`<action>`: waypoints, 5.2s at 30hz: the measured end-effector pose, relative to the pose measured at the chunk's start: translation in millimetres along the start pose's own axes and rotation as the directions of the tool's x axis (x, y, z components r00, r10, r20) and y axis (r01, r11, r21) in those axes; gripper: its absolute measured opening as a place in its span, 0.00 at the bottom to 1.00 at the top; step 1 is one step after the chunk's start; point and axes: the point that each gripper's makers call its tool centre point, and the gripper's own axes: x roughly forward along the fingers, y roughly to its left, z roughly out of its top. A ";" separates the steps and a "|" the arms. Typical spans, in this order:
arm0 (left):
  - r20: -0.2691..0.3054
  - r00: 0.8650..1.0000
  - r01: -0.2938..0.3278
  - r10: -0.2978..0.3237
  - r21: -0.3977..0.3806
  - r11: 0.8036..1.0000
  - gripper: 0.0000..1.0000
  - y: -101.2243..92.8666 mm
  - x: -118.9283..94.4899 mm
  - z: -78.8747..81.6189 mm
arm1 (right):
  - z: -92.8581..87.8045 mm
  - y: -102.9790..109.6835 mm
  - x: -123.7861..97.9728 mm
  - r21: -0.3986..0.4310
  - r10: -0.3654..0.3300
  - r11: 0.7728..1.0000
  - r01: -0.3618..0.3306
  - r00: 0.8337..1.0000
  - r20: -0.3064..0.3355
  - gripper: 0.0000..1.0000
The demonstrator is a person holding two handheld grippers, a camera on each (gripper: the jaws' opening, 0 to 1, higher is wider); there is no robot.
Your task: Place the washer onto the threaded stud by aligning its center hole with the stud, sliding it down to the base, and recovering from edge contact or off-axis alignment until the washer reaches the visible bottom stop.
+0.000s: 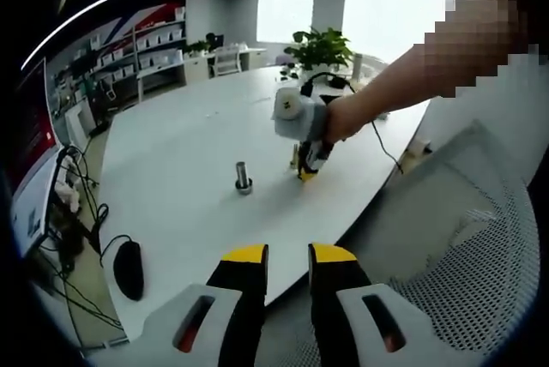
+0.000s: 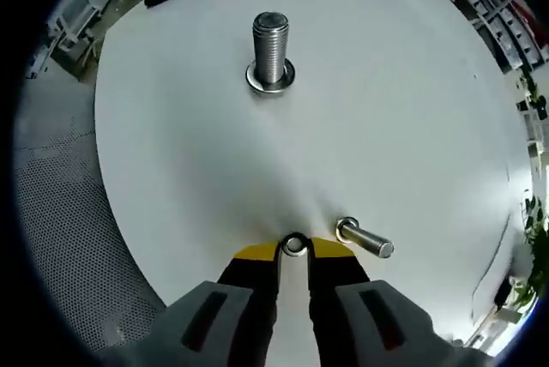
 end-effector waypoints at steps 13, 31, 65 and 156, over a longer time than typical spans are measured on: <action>-0.002 1.000 0.015 -0.015 0.010 1.000 0.16 -3.6 -0.3 -0.5 | -6.8 -1.9 -8.9 0.164 0.010 0.986 -0.027 0.995 0.102 0.14; 0.002 1.000 0.028 -0.028 0.019 0.999 0.16 -6.1 -1.0 1.1 | 5.3 -24.3 -62.0 0.192 -0.065 0.981 0.029 0.980 0.186 0.14; 0.000 1.000 0.027 -0.027 0.016 1.000 0.16 -5.5 -0.2 -0.2 | 19.6 -45.1 -38.2 0.117 -0.066 0.992 0.049 0.988 0.143 0.14; 0.015 0.996 -0.086 0.087 -0.058 0.995 0.19 15.2 -4.8 1.1 | -70.4 40.0 -197.9 0.465 -0.247 0.876 -0.125 0.712 0.657 0.35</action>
